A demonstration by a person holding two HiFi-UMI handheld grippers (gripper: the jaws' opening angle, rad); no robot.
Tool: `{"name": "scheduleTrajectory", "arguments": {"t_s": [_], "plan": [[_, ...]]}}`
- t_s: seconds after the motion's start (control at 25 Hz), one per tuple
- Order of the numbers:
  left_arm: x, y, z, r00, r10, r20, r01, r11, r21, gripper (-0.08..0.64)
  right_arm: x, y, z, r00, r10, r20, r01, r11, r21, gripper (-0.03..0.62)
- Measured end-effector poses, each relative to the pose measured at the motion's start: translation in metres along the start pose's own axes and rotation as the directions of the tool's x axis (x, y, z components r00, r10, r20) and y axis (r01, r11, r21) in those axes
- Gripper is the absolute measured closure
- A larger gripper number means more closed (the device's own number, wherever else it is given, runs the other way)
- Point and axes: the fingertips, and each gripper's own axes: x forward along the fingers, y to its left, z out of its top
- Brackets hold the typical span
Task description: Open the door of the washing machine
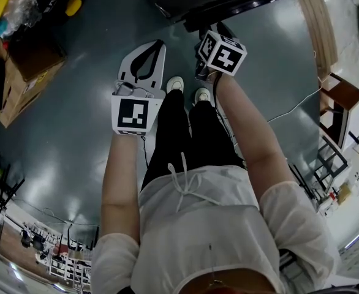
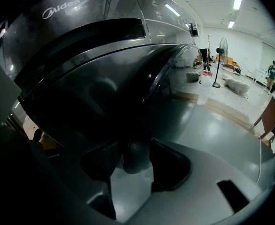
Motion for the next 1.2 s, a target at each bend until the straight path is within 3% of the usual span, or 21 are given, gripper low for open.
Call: {"name": "scheduleTrajectory", "arguments": {"t_s": [0.48,0.8,1.2], "plan": [[0.001,-0.024,-0.006,0.999,-0.049,0.009,0.049,0.999,0.009,0.537,-0.019,-0.016,-0.012,0.999,-0.048,-0.012,0.048,0.999,0.025,0.434],[0.014,-0.039,-0.003,0.997,-0.074,0.012,0.074,0.997,0.015,0.537,-0.034,-0.039,-0.032,0.999,-0.028,-0.033,0.029,0.999,0.025,0.447],[0.035,-0.102,0.002,0.996,-0.09,0.002,0.089,0.995,0.032,0.537,-0.068,-0.095,-0.058,0.998,0.016,-0.062,-0.02,0.998,-0.065,0.46]]}}
